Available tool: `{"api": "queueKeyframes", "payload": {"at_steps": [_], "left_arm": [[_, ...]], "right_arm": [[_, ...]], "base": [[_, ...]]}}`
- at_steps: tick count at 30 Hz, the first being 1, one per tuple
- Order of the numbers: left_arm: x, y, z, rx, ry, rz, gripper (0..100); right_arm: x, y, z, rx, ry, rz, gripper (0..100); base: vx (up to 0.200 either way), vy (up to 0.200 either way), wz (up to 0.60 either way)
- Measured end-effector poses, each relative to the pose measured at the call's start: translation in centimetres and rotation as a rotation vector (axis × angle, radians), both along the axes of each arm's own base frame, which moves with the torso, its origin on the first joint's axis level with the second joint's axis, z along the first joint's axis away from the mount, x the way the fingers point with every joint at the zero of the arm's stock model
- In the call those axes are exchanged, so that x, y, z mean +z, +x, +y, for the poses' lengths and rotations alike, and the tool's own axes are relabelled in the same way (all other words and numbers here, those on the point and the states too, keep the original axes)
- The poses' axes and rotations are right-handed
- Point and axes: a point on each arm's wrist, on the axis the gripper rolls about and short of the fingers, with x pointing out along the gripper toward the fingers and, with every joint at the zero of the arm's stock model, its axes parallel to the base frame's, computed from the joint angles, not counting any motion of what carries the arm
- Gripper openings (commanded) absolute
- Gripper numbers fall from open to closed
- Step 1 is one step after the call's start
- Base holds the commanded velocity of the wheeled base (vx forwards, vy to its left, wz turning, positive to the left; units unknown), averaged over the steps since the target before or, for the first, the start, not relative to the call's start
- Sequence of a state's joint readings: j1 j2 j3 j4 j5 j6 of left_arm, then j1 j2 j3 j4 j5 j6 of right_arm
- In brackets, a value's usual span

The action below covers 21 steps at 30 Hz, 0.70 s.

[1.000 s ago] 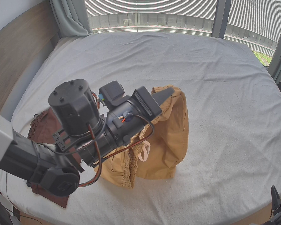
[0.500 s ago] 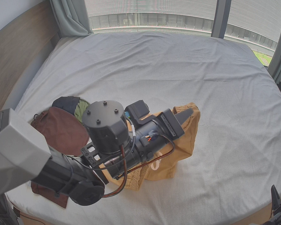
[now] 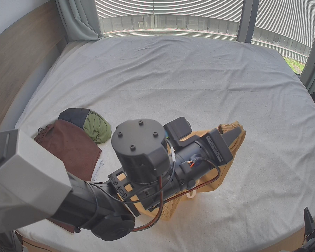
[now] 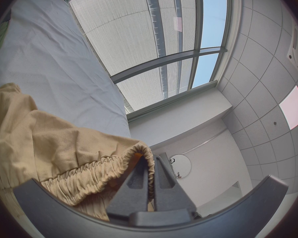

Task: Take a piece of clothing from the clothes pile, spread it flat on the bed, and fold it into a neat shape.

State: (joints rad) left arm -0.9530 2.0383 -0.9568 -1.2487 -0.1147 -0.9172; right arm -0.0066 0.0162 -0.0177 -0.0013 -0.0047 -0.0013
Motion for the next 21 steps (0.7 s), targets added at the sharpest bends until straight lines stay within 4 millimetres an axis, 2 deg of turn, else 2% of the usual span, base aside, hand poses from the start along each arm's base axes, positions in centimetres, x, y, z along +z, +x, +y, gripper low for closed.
{"api": "queueKeyframes", "payload": {"at_steps": [5, 12, 15, 21], "left_arm": [[1.5, -0.3, -0.6, -0.016, -0.046, -0.018, 0], [5.8, -1.1, -1.1, -0.051, -0.135, -0.038, 0], [8.2, -1.5, -0.9, -0.063, -0.197, -0.054, 0], [11.3, -2.1, -0.1, -0.083, -0.309, -0.052, 0]], "right_arm": [[0.0, 0.0, 0.0, 0.000, 0.000, 0.000, 100], [0.0, 0.0, 0.0, 0.001, 0.000, 0.000, 100], [0.0, 0.0, 0.0, 0.000, 0.000, 0.000, 100], [0.0, 0.0, 0.0, 0.001, 0.000, 0.000, 100]], "base": [[0.000, 0.000, 0.00], [0.000, 0.000, 0.00], [0.000, 0.000, 0.00], [0.000, 0.000, 0.00]]}}
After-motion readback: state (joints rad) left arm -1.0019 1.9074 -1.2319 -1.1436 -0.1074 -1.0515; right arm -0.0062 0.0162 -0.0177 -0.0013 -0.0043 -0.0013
